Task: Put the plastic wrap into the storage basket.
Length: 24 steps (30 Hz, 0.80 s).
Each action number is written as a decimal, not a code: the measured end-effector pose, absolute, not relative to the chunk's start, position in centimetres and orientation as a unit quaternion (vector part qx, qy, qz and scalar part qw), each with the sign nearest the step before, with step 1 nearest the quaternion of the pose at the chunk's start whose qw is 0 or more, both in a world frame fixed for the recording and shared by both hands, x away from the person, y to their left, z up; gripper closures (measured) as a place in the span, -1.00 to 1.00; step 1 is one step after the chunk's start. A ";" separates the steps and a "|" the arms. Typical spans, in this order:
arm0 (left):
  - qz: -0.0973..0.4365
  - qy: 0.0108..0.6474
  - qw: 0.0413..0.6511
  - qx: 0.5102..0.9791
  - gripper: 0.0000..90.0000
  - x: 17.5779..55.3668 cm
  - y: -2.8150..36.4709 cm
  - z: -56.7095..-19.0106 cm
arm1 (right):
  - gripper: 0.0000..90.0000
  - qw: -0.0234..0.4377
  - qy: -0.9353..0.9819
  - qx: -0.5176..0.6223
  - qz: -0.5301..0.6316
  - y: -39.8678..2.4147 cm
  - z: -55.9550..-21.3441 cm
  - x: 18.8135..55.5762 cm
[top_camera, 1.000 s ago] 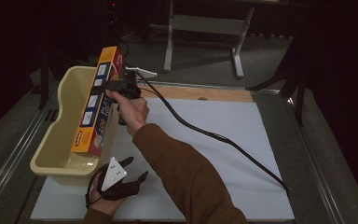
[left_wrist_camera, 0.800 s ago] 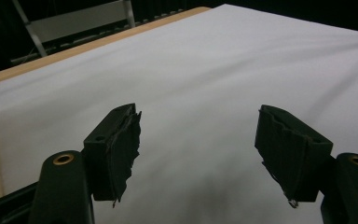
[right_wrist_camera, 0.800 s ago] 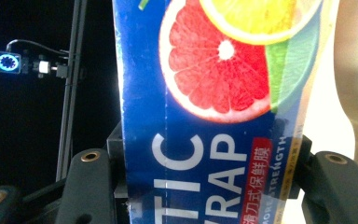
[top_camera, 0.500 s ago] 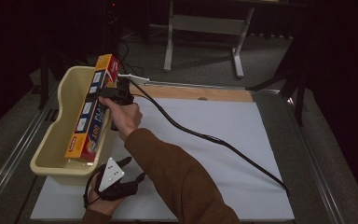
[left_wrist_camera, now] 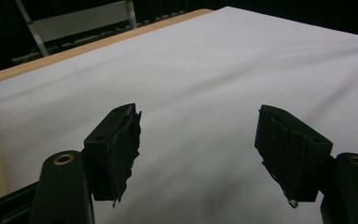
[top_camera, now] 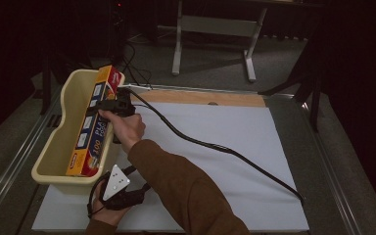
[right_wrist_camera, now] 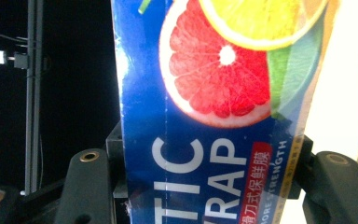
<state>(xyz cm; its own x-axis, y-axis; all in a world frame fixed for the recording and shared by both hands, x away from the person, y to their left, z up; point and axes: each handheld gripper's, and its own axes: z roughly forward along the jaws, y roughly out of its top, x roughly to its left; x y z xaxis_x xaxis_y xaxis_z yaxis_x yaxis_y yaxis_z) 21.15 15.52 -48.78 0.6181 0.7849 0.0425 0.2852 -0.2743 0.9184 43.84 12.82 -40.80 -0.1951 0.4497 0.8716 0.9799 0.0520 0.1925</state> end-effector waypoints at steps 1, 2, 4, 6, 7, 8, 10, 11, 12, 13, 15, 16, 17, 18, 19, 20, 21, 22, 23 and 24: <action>0.257 0.354 0.487 0.756 -0.32 21.1 15.5 -48.8 | -0.11 0.319 -0.653 -0.549 -0.413 12.9 -40.9 43.9; 0.257 0.354 0.487 0.756 -0.32 21.1 15.5 -48.8 | -0.12 0.318 -0.654 -0.549 -0.412 12.9 -40.9 43.9; 0.256 0.355 0.487 0.756 -0.32 21.2 15.6 -48.8 | -0.12 0.319 -0.656 -0.549 -0.409 13.0 -40.9 44.0; 0.255 0.355 0.488 0.756 -0.32 21.2 15.5 -48.8 | -0.12 0.320 -0.658 -0.551 -0.401 13.0 -40.9 44.1; 0.255 0.354 0.487 0.756 -0.32 21.2 15.5 -48.8 | -0.12 0.319 -0.660 -0.553 -0.396 13.0 -40.9 44.2; 0.256 0.354 0.486 0.757 -0.32 21.2 15.4 -48.8 | -0.13 0.318 -0.660 -0.555 -0.393 13.0 -40.8 44.2; 0.256 0.355 0.487 0.756 -0.32 21.2 15.5 -48.8 | -0.13 0.320 -0.660 -0.554 -0.392 13.0 -40.9 44.2; 0.256 0.355 0.487 0.756 -0.32 21.1 15.5 -48.8 | -0.13 0.317 -0.661 -0.556 -0.393 13.0 -40.9 44.1; 0.256 0.356 0.487 0.755 -0.32 21.1 15.5 -48.8 | -0.14 0.316 -0.661 -0.556 -0.393 13.0 -40.9 44.1; 0.256 0.356 0.487 0.755 -0.32 21.1 15.5 -48.8 | -0.16 0.315 -0.661 -0.558 -0.390 13.0 -40.8 44.0; 0.260 0.356 0.486 0.755 -0.32 21.1 15.6 -48.7 | -0.21 0.314 -0.665 -0.561 -0.379 13.0 -40.8 44.1; 0.255 0.359 0.490 0.752 -0.32 21.2 15.7 -48.7 | -0.23 0.313 -0.669 -0.562 -0.373 12.9 -40.8 44.1; 0.253 0.360 0.490 0.753 -0.31 21.2 15.7 -48.7 | -0.23 0.311 -0.676 -0.560 -0.365 12.9 -41.0 44.1; 0.254 0.359 0.487 0.755 -0.32 21.2 15.6 -48.8 | -0.22 0.310 -0.679 -0.558 -0.364 12.9 -41.1 44.1; 0.254 0.358 0.486 0.755 -0.32 21.2 15.6 -48.8 | -0.22 0.309 -0.679 -0.559 -0.363 12.9 -41.1 44.1; 0.254 0.358 0.488 0.754 -0.32 21.2 15.6 -48.8 | -0.22 0.309 -0.678 -0.560 -0.363 12.9 -41.1 44.1; 0.254 0.360 0.489 0.753 -0.32 21.2 15.6 -48.8 | -0.22 0.307 -0.678 -0.560 -0.363 12.9 -41.1 44.0; 0.254 0.360 0.488 0.753 -0.32 21.2 15.6 -48.8 | -0.22 0.303 -0.680 -0.560 -0.365 12.9 -41.0 43.9; 0.254 0.360 0.487 0.754 -0.32 21.2 15.6 -48.8 | -0.22 0.301 -0.680 -0.560 -0.365 12.9 -41.0 43.9; 0.254 0.359 0.487 0.754 -0.32 21.2 15.6 -48.8 | -0.22 0.301 -0.680 -0.561 -0.364 12.9 -41.0 43.8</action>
<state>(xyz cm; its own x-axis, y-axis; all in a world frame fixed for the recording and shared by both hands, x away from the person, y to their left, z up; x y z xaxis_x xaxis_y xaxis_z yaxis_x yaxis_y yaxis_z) 21.20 15.62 -48.77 0.6131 0.7893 0.0331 0.2946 -0.2673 0.9175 43.84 12.88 -40.96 -0.1893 0.5439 0.8175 0.9819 0.1058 0.1569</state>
